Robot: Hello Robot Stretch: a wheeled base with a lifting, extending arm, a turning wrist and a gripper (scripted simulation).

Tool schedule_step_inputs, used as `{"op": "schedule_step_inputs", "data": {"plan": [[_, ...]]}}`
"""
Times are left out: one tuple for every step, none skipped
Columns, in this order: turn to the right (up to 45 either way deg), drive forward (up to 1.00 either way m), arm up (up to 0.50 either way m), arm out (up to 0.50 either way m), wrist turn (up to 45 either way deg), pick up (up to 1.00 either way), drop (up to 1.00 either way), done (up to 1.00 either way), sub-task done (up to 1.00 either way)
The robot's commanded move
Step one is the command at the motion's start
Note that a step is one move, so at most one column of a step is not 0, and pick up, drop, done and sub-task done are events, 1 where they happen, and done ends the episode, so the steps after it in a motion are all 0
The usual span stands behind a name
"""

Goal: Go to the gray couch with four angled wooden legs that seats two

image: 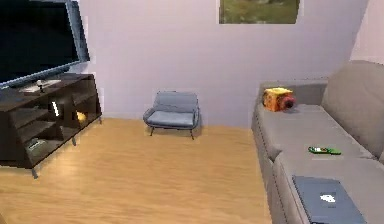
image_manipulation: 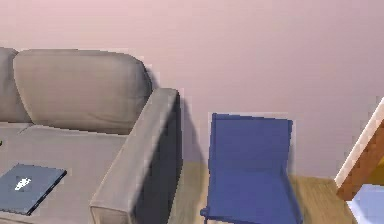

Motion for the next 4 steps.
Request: {"op": "schedule_step_inputs", "data": {"plan": [[3.0, 0.0, 0.0, 0.0, 0.0, 0.0, 0.0, 0.0, 0.0], [0.0, 1.0, 0.0, 0.0, 0.0, 0.0, 0.0, 0.0, 0.0], [6.0, 0.0, 0.0, 0.0, 0.0, 0.0, 0.0, 0.0, 0.0], [3.0, 0.0, 0.0, 0.0, 0.0, 0.0, 0.0, 0.0, 0.0]]}}
